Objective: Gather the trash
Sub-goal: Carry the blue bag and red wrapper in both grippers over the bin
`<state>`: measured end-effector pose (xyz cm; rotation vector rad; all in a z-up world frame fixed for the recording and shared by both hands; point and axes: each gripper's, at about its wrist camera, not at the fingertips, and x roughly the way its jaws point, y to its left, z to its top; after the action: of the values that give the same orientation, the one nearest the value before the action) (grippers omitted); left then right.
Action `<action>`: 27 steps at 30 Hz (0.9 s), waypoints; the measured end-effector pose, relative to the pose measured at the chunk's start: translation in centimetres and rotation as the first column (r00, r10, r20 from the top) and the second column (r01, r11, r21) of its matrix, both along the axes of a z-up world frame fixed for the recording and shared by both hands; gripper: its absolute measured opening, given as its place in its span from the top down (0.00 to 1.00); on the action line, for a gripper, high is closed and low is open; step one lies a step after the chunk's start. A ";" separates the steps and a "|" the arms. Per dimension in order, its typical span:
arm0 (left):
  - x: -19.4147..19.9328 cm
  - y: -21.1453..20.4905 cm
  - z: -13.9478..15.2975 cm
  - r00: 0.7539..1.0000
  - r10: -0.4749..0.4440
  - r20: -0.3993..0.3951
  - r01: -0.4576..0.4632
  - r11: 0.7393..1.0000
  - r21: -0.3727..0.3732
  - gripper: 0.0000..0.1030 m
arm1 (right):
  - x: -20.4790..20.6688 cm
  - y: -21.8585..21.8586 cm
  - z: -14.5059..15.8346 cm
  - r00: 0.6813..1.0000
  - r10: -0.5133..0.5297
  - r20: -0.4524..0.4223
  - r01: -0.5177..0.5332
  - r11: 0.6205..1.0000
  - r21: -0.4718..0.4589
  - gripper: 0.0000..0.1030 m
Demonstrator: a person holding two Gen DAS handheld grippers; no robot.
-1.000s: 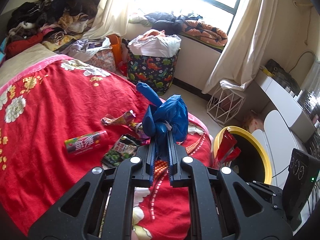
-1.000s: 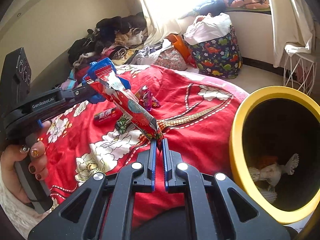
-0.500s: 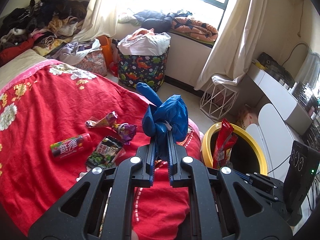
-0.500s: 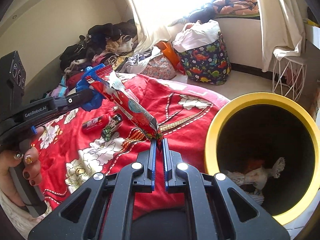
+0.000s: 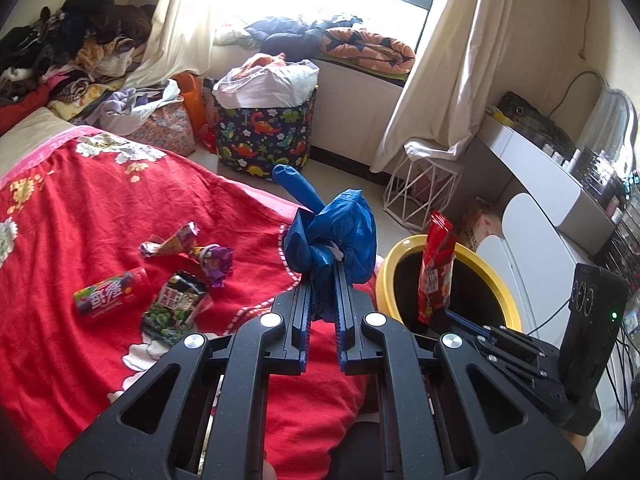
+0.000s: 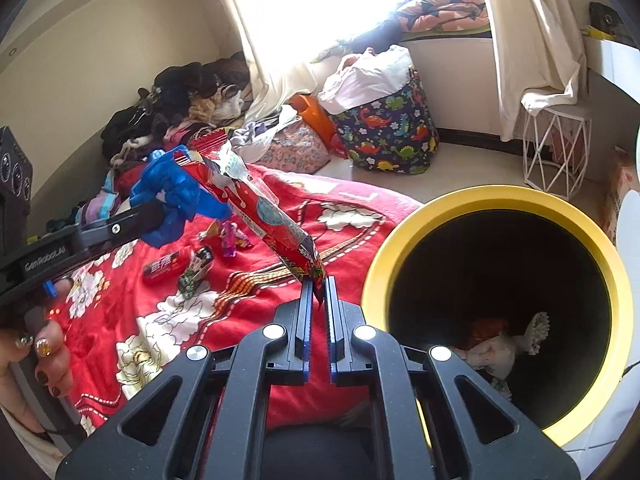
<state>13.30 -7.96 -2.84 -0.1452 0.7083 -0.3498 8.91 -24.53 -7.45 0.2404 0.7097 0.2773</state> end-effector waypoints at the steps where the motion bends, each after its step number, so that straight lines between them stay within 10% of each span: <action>1: 0.0 -0.3 0.0 1.000 -0.007 -0.001 0.007 1.000 0.000 0.95 | 0.0 -0.3 0.0 1.000 -0.008 0.000 0.008 1.000 0.002 0.94; 27: 0.1 -7.0 -0.9 0.985 -0.170 -0.018 0.171 0.985 0.018 0.95 | 0.1 -8.5 -1.8 0.963 -0.264 -0.049 0.266 0.964 0.028 0.94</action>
<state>13.38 -14.98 -3.76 -0.0687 0.7425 -0.5058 9.03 -33.03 -9.30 0.3722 0.7087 0.0283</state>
